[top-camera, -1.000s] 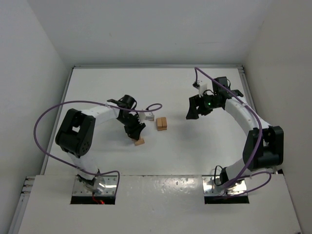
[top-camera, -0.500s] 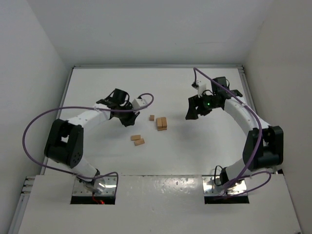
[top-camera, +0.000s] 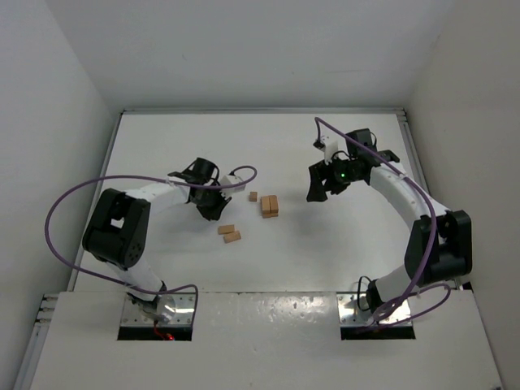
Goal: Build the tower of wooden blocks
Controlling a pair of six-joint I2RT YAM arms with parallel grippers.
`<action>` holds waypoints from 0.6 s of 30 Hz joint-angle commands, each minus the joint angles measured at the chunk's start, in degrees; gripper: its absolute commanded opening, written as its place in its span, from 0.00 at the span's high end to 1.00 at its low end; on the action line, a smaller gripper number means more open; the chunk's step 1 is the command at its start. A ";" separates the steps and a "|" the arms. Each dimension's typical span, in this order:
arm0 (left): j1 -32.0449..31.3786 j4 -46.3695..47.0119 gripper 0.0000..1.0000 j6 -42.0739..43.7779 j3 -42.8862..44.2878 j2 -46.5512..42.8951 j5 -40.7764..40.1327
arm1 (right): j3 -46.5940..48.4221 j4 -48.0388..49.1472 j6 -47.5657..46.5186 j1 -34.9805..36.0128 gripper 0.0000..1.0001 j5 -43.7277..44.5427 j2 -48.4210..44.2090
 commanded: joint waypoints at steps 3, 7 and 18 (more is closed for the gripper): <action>-2.00 0.49 0.85 -0.80 0.23 0.56 1.82 | 0.63 0.66 -0.84 0.18 0.22 0.23 -2.03; -2.62 0.49 0.85 -0.80 0.23 0.56 2.87 | 0.90 0.48 -1.36 0.18 0.22 0.40 -1.86; -5.43 -1.27 0.85 -1.33 -1.53 1.09 5.24 | 1.25 0.13 -1.89 0.27 0.22 0.84 -1.59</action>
